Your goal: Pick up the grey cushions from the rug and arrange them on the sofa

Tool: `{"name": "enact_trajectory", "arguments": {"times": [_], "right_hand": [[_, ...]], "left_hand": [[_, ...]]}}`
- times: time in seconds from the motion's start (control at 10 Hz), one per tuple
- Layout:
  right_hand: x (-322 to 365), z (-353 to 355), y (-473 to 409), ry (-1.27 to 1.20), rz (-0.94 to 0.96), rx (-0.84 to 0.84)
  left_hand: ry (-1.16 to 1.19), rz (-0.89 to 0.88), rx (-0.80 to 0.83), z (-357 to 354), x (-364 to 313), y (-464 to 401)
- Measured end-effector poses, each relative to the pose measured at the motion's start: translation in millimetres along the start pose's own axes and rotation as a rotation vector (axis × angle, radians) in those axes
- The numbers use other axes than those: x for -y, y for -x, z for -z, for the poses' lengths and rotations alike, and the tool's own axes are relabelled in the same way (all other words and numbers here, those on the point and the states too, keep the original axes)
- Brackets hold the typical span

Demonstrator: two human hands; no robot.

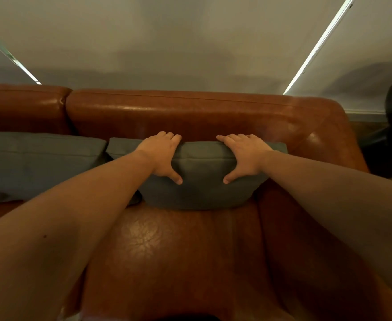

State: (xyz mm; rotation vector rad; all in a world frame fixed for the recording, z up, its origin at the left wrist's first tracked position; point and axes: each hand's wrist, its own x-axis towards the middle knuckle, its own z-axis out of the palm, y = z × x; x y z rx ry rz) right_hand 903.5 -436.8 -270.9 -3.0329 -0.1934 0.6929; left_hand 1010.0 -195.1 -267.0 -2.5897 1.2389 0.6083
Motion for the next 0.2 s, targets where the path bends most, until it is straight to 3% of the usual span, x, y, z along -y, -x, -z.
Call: {"name": "enact_trajectory", "arguments": {"times": [0.2], "right_hand": [[7.0,10.6,13.1,0.014,-0.055,0.002]], "left_hand": [[0.011,0.047,-0.018,16.6,-1.9,19.0]]}}
